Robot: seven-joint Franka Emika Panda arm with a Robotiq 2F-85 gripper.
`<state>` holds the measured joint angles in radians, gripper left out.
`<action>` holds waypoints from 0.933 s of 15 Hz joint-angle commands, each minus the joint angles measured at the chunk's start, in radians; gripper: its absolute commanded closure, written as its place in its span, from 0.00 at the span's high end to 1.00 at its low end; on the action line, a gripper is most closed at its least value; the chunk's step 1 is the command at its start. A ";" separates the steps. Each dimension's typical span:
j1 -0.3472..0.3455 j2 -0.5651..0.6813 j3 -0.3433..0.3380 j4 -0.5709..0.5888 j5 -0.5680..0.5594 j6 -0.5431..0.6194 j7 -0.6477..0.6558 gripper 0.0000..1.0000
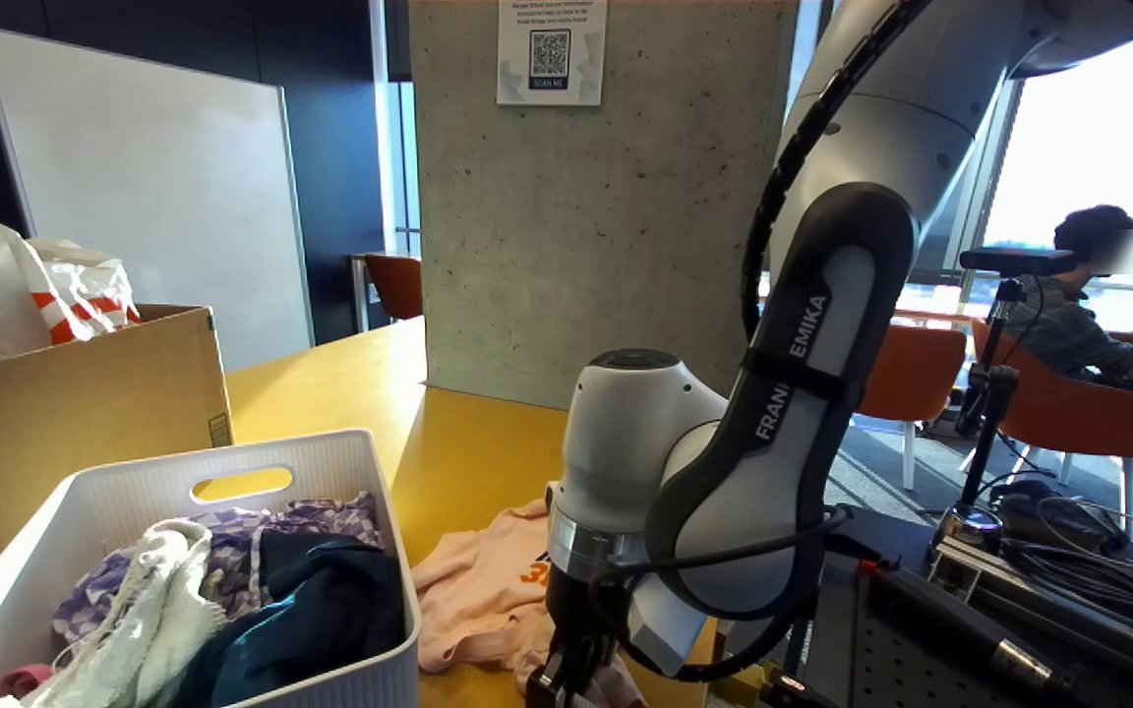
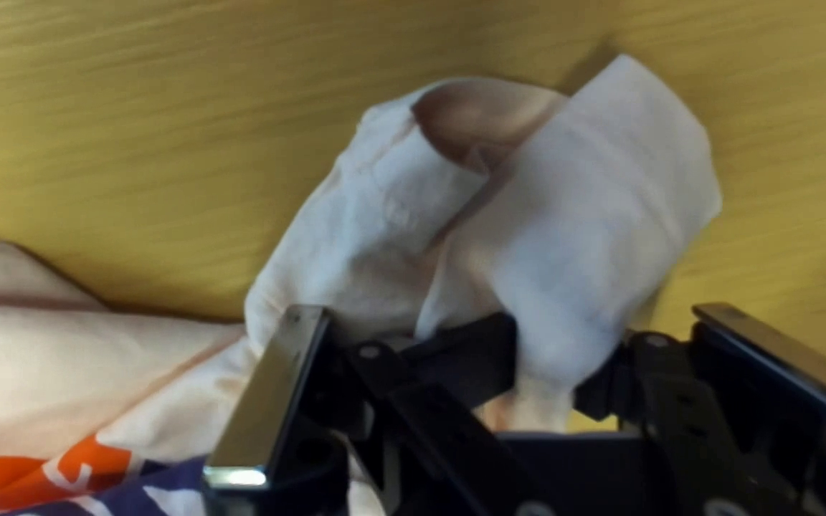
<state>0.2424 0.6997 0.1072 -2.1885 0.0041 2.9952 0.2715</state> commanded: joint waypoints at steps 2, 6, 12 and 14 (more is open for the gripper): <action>0.021 -0.121 -0.040 -0.141 0.037 0.116 -0.008 0.00; 0.041 -0.245 -0.078 -0.246 0.038 0.162 -0.008 0.00; 0.126 -0.435 -0.235 -0.349 0.008 0.133 0.012 0.00; 0.145 -0.487 -0.311 -0.360 -0.026 0.096 0.023 0.00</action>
<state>0.3370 0.3157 -0.1004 -2.4997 0.0072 3.1320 0.2744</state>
